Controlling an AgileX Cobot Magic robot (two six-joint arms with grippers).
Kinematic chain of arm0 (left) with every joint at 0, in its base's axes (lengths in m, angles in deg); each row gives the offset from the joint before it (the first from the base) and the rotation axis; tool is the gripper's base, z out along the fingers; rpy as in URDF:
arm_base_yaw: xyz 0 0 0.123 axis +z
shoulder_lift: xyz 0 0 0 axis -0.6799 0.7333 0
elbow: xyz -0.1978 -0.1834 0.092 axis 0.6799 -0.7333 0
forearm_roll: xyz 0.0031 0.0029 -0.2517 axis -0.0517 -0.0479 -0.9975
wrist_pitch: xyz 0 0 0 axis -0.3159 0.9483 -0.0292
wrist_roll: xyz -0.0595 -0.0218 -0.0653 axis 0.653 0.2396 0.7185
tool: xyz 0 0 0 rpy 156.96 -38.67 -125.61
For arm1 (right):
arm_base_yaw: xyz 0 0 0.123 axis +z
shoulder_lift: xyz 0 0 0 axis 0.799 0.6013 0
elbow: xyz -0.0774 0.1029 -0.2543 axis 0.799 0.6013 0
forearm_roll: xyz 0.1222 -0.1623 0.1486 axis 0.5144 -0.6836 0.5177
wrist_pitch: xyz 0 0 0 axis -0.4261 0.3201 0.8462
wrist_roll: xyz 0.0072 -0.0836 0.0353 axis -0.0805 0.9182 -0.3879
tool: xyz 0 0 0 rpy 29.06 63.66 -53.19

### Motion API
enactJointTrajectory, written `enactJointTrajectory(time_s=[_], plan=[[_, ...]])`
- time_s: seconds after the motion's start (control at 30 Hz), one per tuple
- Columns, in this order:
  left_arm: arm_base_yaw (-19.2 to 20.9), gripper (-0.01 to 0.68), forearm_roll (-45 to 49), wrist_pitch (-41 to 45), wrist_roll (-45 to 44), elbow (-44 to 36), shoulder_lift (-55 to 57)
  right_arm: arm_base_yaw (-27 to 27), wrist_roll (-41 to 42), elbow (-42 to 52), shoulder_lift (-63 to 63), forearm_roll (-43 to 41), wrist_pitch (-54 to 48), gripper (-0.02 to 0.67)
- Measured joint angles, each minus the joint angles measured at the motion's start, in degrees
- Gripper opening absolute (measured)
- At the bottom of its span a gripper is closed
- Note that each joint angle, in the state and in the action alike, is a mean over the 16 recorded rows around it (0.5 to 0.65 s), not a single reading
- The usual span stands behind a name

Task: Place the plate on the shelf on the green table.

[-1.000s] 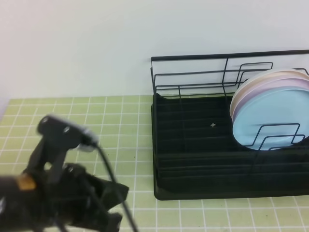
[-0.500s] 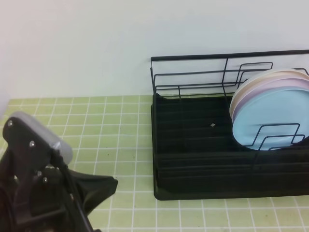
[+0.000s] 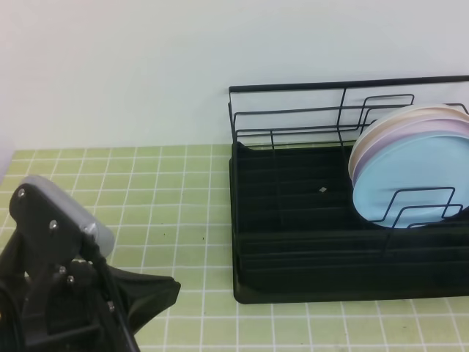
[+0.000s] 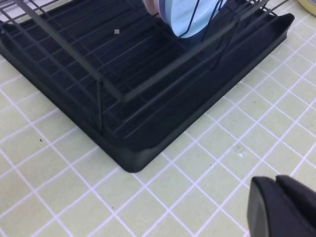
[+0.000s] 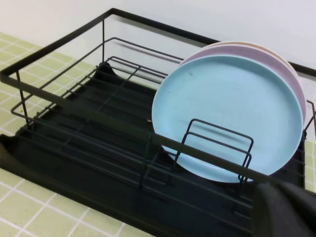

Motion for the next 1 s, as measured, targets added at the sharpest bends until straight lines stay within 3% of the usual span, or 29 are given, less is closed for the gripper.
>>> enactJointTrajectory(time_s=[0.23,0.43,0.67,1.0], plan=[[0.4,-0.002,1.3,-4.2,-3.7,0.0,-2.6,0.0,0.0,0.0,0.0,0.0,0.0,-0.002],[4.2,-0.002,1.8,-10.1,-7.1,0.0,-7.6,0.0,0.0,0.1,0.0,0.0,0.0,-0.002],[14.0,-0.002,-0.6,-12.4,-8.4,-0.5,-14.8,0.0,0.0,0.1,0.0,0.0,0.0,-0.002],[29.5,-0.002,-5.3,-6.9,-8.2,-2.0,-22.1,0.0,0.0,0.1,0.0,0.0,0.0,-0.002]])
